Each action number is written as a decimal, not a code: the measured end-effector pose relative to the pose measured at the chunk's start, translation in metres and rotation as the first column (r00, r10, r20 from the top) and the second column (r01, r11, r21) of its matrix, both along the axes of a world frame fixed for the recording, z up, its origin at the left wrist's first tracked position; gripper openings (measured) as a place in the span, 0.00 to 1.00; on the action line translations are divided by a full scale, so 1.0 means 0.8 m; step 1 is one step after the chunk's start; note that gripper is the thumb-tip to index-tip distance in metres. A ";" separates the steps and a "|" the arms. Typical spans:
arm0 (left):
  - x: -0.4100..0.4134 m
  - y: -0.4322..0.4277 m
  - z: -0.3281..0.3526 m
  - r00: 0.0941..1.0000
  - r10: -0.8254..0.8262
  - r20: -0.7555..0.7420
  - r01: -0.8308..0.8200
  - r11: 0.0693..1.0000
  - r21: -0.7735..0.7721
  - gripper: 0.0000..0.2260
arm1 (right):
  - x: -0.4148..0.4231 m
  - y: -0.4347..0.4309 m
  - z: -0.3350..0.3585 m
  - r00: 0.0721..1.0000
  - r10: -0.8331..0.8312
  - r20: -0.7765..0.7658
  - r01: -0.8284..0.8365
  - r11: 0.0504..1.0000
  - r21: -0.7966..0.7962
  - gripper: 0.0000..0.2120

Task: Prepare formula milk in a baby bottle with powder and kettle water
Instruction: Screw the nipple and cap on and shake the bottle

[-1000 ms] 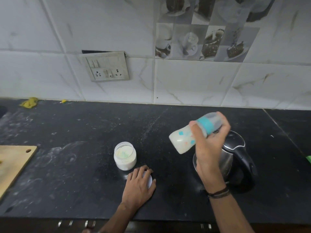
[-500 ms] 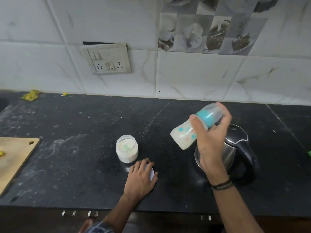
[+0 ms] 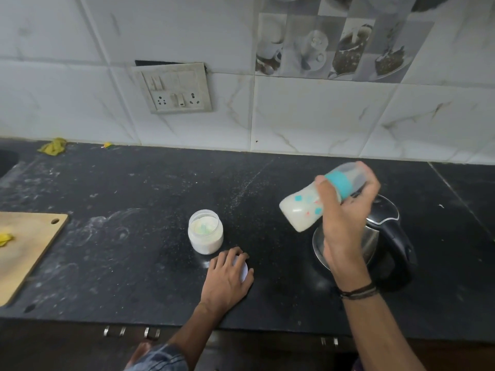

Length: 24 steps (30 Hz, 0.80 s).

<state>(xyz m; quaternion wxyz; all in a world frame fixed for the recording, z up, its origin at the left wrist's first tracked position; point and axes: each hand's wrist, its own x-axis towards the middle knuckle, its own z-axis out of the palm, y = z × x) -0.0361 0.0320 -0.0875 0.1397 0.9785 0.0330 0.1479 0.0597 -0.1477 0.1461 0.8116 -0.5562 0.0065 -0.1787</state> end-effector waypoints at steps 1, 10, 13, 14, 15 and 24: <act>0.001 0.000 0.000 1.000 0.004 0.001 -0.004 1.000 -0.004 0.17 | 0.000 -0.002 0.001 0.998 -0.056 0.011 0.056 0.997 0.046 0.32; 0.004 0.000 -0.004 1.000 0.006 -0.011 -0.006 1.000 -0.011 0.17 | 0.002 0.001 -0.006 0.996 -0.081 -0.039 0.086 0.988 0.131 0.34; 0.001 0.000 -0.004 1.000 0.000 -0.011 0.000 1.000 0.001 0.17 | 0.001 0.008 -0.002 0.998 -0.015 -0.058 0.019 0.997 0.079 0.32; -0.001 0.001 -0.004 1.000 0.003 -0.006 -0.003 1.000 -0.001 0.17 | -0.001 0.011 -0.005 0.997 0.051 -0.056 -0.051 0.999 -0.003 0.31; -0.001 0.002 -0.004 1.000 0.003 -0.003 -0.003 1.000 -0.001 0.18 | -0.002 0.009 -0.009 0.997 0.067 -0.047 -0.068 0.997 -0.031 0.32; 0.001 0.000 0.001 1.000 -0.001 -0.004 0.001 1.000 -0.013 0.17 | -0.003 0.002 -0.008 0.998 -0.030 -0.047 0.035 0.994 0.100 0.32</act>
